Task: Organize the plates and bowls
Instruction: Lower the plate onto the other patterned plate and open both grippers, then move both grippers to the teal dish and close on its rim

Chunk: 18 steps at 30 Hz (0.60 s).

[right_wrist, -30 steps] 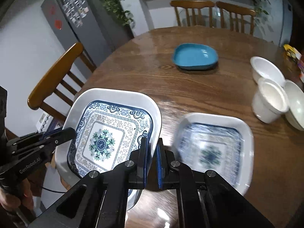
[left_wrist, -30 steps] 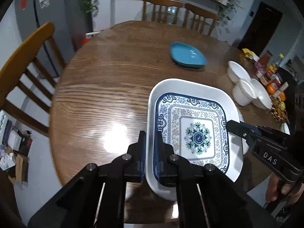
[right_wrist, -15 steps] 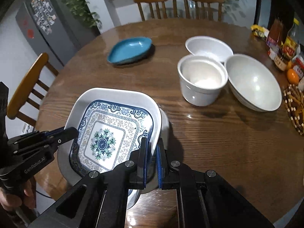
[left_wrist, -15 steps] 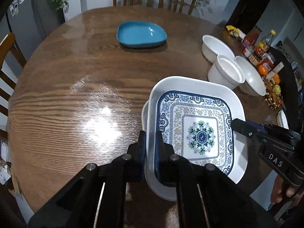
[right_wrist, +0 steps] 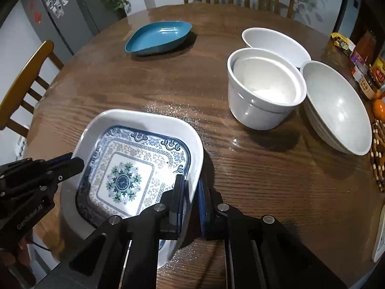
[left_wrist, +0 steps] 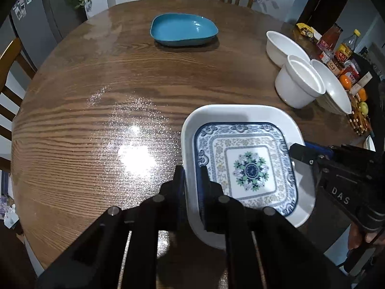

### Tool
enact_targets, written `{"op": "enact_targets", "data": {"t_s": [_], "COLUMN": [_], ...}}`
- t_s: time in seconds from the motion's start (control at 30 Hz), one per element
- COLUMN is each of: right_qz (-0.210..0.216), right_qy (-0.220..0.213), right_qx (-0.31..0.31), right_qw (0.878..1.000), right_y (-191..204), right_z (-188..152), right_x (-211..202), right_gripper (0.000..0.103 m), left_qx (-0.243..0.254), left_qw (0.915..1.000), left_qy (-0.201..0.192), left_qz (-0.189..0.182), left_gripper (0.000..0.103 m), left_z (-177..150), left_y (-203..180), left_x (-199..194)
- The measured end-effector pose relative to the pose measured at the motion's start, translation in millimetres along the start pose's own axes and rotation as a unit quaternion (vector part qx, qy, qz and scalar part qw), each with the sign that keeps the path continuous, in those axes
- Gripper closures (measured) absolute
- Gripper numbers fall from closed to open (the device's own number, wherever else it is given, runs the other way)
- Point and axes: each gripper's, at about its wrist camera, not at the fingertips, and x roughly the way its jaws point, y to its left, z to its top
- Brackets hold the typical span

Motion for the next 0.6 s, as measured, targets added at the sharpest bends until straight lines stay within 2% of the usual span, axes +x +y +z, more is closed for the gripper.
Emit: {"op": "enact_targets", "data": {"t_s": [0.1,0.2,0.27,0.33,0.43,0.57,0.6], "right_qz": [-0.004,-0.008,-0.006,0.004,0.023,0.054,0.059], "right_qy": [-0.008,-0.023,-0.032,-0.042,-0.057,-0.075,-0.082], "right_qx": [-0.004,-0.007,-0.010,-0.013,-0.020,-0.021,-0.022], "right_qw": [1.000,1.000,0.999,0.999,0.998,0.995,0.995], "right_y": [-1.8,-4.2,-4.9,-4.5,0.7,8.1,9.7], "right_z": [0.5,1.9,2.7,5.9,10.7,24.1,29.1], "right_x": [-5.4,-14.6,-21.4,-27.3,-37.1,-42.5,-44.8], "right_gripper": [0.092,0.092,0.092,0.090,0.079,0.058,0.057], "left_qx": [0.003,-0.008,-0.016,-0.023,-0.029,-0.041,-0.045], "left_qw": [0.9998,0.9992,0.9982,0.9966,0.9955,0.9938,0.9930], "left_qy": [-0.016,-0.035,-0.052,-0.071,-0.080,-0.086,-0.091], "left_qz": [0.012,0.016,0.026,0.035,0.040,0.057,0.060], "left_gripper": [0.089,0.069,0.047,0.044,0.041,0.028,0.026], "left_z": [-0.1,1.2,3.1,6.1,13.4,23.7,28.1], "left_y": [-0.2,4.4,7.4,9.5,11.6,13.9,15.2], "left_x": [-6.1,-15.5,-22.8,-30.2,-34.6,-36.9,-38.5]}}
